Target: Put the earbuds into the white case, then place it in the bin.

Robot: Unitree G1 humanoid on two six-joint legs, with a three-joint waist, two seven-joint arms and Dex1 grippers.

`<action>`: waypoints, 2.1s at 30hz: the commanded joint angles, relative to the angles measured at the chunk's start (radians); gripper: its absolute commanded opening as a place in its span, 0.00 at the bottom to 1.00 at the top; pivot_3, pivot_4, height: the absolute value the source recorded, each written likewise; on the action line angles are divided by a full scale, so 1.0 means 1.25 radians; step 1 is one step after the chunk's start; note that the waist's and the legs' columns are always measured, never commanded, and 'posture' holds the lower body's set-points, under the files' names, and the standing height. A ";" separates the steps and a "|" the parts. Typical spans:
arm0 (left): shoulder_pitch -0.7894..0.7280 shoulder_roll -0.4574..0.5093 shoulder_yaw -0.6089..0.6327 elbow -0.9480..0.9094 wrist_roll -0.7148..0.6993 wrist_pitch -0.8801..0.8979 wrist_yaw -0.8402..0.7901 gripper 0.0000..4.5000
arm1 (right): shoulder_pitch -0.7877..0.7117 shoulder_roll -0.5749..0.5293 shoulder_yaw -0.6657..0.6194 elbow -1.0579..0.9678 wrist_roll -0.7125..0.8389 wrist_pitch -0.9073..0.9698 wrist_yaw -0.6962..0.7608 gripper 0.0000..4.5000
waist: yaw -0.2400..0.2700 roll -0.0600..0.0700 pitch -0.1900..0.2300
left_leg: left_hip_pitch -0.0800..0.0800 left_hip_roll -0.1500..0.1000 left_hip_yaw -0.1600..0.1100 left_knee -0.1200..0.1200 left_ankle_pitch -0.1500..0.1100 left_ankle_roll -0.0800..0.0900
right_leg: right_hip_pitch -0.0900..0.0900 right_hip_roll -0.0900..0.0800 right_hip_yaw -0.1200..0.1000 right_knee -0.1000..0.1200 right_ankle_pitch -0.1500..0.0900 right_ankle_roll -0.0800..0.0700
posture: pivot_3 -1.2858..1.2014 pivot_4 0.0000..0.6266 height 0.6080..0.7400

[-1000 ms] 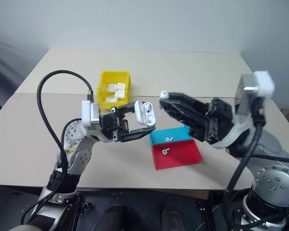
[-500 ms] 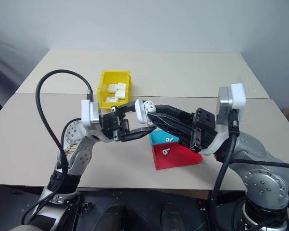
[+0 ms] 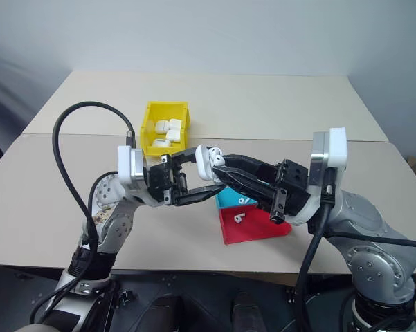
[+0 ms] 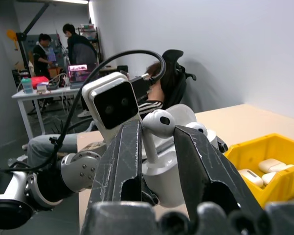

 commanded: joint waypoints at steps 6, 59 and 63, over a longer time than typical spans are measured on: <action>-0.011 0.000 0.000 -0.020 -0.006 -0.009 -0.013 0.62 | 0.009 -0.029 0.040 -0.035 -0.071 -0.056 0.024 0.28 | 0.000 0.000 0.000 | 0.000 0.000 0.000 0.000 0.000 0.000 | 0.000 0.000 0.000 0.000 0.000 0.000 | 0.52 0.24 1.00; -0.106 -0.047 -0.042 0.118 0.100 -0.063 -0.029 0.62 | -0.406 -0.282 0.218 0.090 -0.257 -0.028 0.243 0.01 | 0.002 -0.001 0.000 | -0.001 0.000 0.000 0.000 0.000 0.000 | -0.001 0.000 0.000 -0.001 0.000 0.000 | 0.52 0.24 1.00; -0.103 -0.049 -0.041 0.110 0.094 -0.061 -0.031 0.62 | -0.374 -0.296 0.201 0.111 -0.294 -0.056 0.281 0.01 | 0.002 -0.001 0.000 | -0.001 0.000 0.000 0.000 0.000 0.000 | -0.001 0.000 0.000 -0.001 0.000 0.000 | 0.52 0.24 1.00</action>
